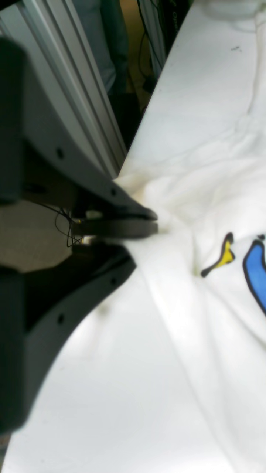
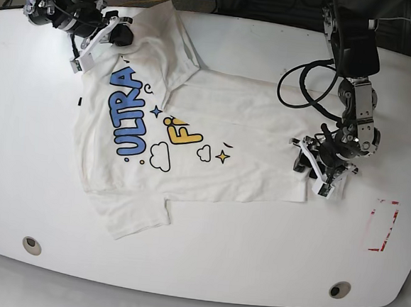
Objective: Layout the t-shirt on the table in an organized manner, then fold the t-shirt properly
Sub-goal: 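Move the left gripper onto the shirt body and grasp fabric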
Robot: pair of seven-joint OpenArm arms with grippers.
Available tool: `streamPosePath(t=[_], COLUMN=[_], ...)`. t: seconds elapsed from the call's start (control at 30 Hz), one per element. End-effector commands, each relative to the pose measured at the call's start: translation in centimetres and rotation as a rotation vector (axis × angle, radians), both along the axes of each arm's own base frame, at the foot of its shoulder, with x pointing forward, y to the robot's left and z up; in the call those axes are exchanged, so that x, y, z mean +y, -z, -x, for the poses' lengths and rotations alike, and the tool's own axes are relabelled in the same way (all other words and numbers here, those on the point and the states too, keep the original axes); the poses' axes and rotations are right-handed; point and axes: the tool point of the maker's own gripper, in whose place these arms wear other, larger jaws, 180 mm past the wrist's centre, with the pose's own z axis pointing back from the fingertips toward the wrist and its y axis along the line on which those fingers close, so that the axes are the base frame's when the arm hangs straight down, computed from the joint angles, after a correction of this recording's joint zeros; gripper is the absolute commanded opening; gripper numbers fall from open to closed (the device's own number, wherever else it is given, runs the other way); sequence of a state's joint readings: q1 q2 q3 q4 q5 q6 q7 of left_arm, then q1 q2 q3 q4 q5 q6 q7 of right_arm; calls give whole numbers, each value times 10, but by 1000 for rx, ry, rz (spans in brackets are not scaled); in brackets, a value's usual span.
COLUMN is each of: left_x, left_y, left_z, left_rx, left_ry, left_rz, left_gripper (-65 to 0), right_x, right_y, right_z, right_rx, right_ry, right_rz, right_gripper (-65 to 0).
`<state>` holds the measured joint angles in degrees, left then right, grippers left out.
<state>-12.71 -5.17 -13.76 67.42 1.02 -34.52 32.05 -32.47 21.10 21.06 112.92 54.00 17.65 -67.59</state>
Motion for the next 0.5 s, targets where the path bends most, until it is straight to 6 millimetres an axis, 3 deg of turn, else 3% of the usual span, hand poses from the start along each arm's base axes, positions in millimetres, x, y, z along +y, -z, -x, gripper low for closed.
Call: streamPosePath(t=[0.0,0.27,0.47], left_x=[4,13,19], left_y=[-17,-14,-24], left_z=[-13,-7,-9], left_rx=[-53,-44,-71], left_ry=[-2,-7,-7], left_rz=[-1,-18,-39], left_gripper=[-432,-427,-410], right_x=[-1,-1,-2], right_y=[-7,-7,-7], right_z=[-4,-4,-4], right_rx=[-29,-29,-30], right_ry=[-8,-8,-7], right_rz=[1,1,2], right_gripper=[-650,-650,-650])
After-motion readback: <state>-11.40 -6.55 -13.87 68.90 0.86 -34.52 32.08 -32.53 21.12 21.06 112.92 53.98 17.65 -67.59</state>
